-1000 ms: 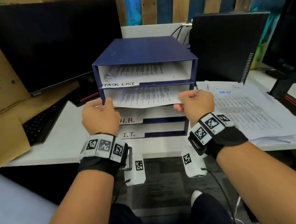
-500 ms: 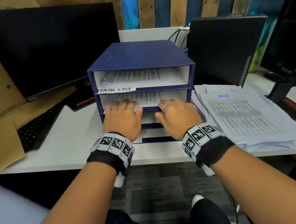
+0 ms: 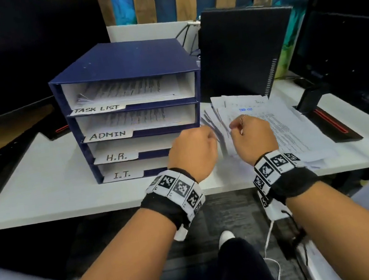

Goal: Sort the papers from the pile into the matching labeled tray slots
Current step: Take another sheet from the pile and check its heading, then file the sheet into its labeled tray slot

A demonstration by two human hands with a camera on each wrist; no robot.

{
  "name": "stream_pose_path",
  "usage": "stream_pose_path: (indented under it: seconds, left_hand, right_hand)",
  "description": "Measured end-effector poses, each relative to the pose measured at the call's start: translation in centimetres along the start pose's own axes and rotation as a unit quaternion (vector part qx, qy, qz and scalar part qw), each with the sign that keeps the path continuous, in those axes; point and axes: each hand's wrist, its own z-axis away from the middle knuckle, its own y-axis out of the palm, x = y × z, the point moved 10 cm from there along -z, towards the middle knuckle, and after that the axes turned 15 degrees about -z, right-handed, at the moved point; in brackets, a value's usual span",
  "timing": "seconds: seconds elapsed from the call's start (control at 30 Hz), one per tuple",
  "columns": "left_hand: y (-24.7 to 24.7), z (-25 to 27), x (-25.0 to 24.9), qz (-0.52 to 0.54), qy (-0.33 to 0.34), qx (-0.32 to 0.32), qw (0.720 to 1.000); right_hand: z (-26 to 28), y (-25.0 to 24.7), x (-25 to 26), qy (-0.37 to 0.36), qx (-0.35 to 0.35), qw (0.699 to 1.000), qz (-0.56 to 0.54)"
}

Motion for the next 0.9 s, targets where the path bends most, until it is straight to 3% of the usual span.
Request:
stream_pose_path:
  seconds: [0.2,0.37,0.5,0.73,0.9]
  left_hand:
    - [7.7,-2.3,-4.9,0.066,-0.018,0.154,0.986]
    - [11.2,-4.9,-5.5,0.077,-0.067,0.208,0.973]
    - [12.8,-6.5,-5.4,0.083,-0.116,0.222,0.965]
    - [13.7,-9.0,-3.4,0.09,-0.205,0.182,0.957]
    - [14.3,-9.0,-3.6,0.134,-0.204,0.203,0.948]
  right_hand:
    - [-1.6,-1.6,-9.5,0.106,0.112,0.967,0.204]
    - [-3.3,-4.0,-12.2,0.12,0.133,0.963,0.199]
    - [-3.6,-3.6,-13.9,0.145,0.19,0.951,0.196]
    - [-4.1,-2.8,-13.2,0.113,0.201,0.941,0.248]
    - [-3.7,-2.2,-12.9,0.098,0.2,0.947,0.231]
